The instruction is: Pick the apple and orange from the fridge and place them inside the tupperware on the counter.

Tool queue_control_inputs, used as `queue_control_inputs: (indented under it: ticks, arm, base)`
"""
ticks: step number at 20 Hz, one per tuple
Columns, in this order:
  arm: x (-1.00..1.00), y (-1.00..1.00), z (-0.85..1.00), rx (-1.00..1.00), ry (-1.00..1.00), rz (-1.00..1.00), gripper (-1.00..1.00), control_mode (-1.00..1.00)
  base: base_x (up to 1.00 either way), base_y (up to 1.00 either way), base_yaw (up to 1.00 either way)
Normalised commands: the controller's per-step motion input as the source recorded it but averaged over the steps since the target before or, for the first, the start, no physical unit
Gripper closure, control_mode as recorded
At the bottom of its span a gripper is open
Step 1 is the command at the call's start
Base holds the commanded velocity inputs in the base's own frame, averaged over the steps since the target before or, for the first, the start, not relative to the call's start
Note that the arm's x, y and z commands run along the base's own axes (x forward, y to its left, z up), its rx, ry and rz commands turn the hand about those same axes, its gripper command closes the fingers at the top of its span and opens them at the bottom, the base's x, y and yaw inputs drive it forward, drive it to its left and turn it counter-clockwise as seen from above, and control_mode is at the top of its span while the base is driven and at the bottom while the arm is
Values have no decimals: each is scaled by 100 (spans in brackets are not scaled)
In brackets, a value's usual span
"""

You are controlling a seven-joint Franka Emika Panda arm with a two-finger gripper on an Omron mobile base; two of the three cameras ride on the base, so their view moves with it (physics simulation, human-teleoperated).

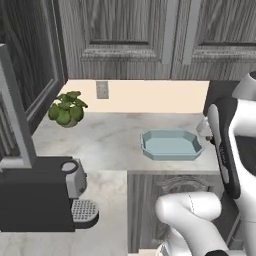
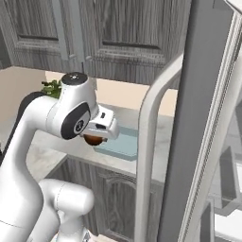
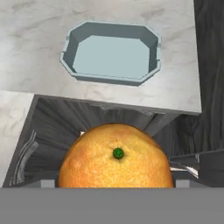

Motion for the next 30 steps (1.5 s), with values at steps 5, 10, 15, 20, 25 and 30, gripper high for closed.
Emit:
queue_control_inputs:
  ticks: [5, 10, 15, 20, 25, 30]
  arm:
    - [25, 0, -14, 0, 0, -2, 100, -100]
    - [80, 11, -59, 0, 1, -2, 100, -100]
    - [69, 2, -71, 0, 0, -1, 100, -100]
    - [57, -4, -68, 0, 0, -10, 100, -100]
    - [57, -24, -35, 0, 2, -16, 100, -100]
    - [55, -30, -26, 0, 4, -9, 100, -100]
  base:
    - [14, 0, 0]
    - [0, 0, 0]
    - [0, 0, 0]
    - [0, 0, 0]
    - [0, 0, 0]
    - [0, 0, 0]
